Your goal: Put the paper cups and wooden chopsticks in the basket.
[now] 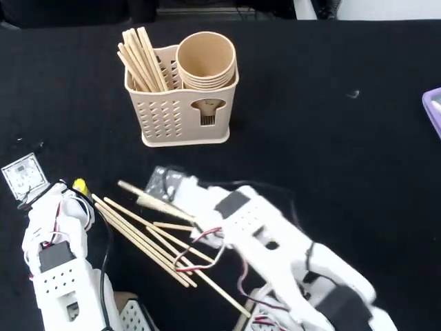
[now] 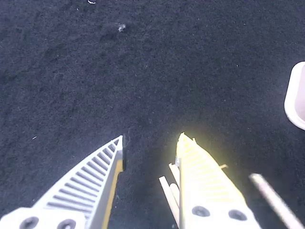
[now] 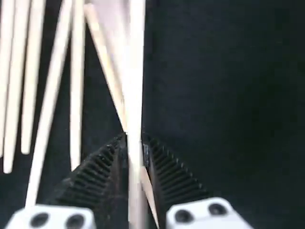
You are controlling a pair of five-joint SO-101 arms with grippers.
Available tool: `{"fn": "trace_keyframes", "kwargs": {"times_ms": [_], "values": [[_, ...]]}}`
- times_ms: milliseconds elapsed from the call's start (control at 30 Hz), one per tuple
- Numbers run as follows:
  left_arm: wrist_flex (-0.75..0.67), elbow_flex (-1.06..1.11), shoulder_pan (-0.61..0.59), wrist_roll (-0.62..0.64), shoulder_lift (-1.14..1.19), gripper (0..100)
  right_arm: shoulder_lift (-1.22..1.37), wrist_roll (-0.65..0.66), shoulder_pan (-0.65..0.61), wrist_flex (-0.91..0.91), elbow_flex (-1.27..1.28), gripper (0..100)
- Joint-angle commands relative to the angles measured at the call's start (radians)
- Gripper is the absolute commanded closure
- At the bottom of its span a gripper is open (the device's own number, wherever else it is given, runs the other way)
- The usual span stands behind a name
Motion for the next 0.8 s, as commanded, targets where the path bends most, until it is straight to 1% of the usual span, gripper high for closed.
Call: {"fn": "trace_keyframes", "kwargs": {"times_ms": [0,133,233,333,400,567,633,767], "values": [[-0.020,-0.012,0.005,-0.008,-0.012,81,-0.143,-0.003,0.054,0.071,-0.081,98.8],[-0.020,-0.012,0.005,-0.008,-0.012,81,-0.209,-0.003,0.054,0.077,-0.051,98.8],[-0.020,-0.010,0.005,-0.008,-0.012,81,-0.196,0.008,0.055,0.011,0.010,98.8],[-0.020,-0.010,0.005,-0.008,-0.012,81,-0.147,0.097,0.055,-0.089,0.088,98.8],[-0.020,-0.010,0.005,-0.008,-0.012,81,-0.094,0.133,0.063,-0.126,0.114,98.8],[-0.020,-0.010,0.005,-0.008,-0.012,81,0.053,0.207,0.155,-0.127,0.071,98.5],[-0.020,-0.010,0.005,-0.008,-0.012,81,0.094,0.226,0.186,-0.124,0.053,94.3],[-0.020,-0.010,0.005,-0.008,-0.012,81,0.119,0.227,0.181,-0.084,0.025,76.0]]}}
